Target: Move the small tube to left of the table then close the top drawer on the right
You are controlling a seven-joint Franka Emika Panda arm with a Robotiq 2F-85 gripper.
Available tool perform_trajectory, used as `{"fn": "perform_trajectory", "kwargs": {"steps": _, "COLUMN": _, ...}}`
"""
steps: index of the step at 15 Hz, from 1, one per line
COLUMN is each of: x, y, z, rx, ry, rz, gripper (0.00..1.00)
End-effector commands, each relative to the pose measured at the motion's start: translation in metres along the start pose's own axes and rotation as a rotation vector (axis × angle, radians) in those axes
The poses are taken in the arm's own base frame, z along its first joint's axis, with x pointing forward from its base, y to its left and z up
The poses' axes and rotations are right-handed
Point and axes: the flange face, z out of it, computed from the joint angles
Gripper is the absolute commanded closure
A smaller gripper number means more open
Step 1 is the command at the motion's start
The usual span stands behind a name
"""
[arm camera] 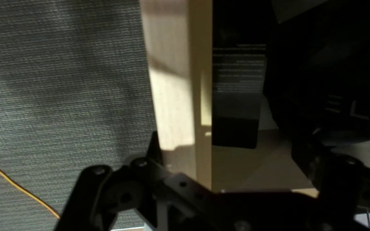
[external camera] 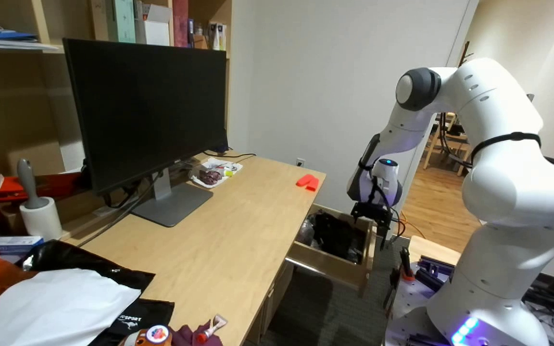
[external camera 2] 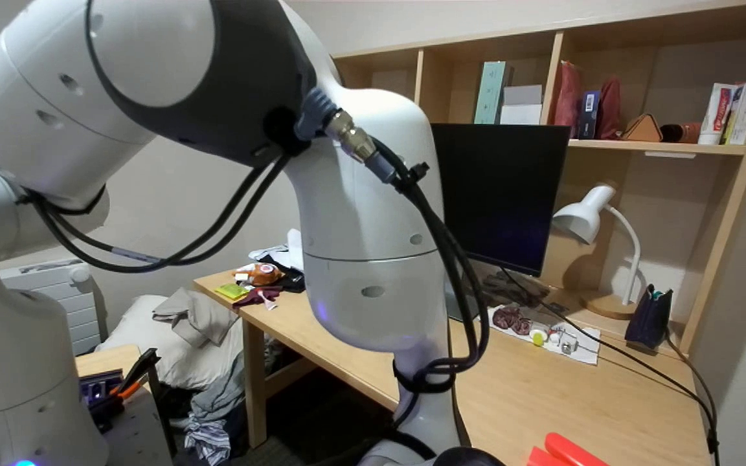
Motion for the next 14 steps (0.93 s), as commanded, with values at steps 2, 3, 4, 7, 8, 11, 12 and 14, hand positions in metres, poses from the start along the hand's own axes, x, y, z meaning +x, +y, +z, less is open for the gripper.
{"fn": "perform_trajectory", "kwargs": {"steps": 2, "x": -0.017, "y": -0.029, "z": -0.004, "rx": 0.111, "ry": 0.033, "rz": -0.073, "gripper": 0.0}}
{"fn": "perform_trajectory", "kwargs": {"steps": 3, "x": -0.022, "y": -0.036, "z": -0.007, "rx": 0.132, "ry": 0.039, "rz": -0.086, "gripper": 0.0}}
{"fn": "perform_trajectory", "kwargs": {"steps": 4, "x": -0.029, "y": -0.046, "z": -0.013, "rx": 0.16, "ry": 0.051, "rz": -0.104, "gripper": 0.0}}
{"fn": "perform_trajectory", "kwargs": {"steps": 7, "x": -0.051, "y": -0.071, "z": -0.029, "rx": 0.247, "ry": 0.06, "rz": -0.165, "gripper": 0.0}}
{"fn": "perform_trajectory", "kwargs": {"steps": 8, "x": -0.06, "y": -0.071, "z": -0.036, "rx": 0.251, "ry": 0.052, "rz": -0.177, "gripper": 0.0}}
{"fn": "perform_trajectory", "kwargs": {"steps": 11, "x": -0.072, "y": -0.061, "z": -0.06, "rx": 0.241, "ry": 0.06, "rz": -0.211, "gripper": 0.0}}
{"fn": "perform_trajectory", "kwargs": {"steps": 12, "x": -0.073, "y": -0.055, "z": -0.066, "rx": 0.227, "ry": 0.041, "rz": -0.222, "gripper": 0.0}}
{"fn": "perform_trajectory", "kwargs": {"steps": 14, "x": -0.071, "y": -0.028, "z": -0.078, "rx": 0.146, "ry": 0.047, "rz": -0.251, "gripper": 0.0}}
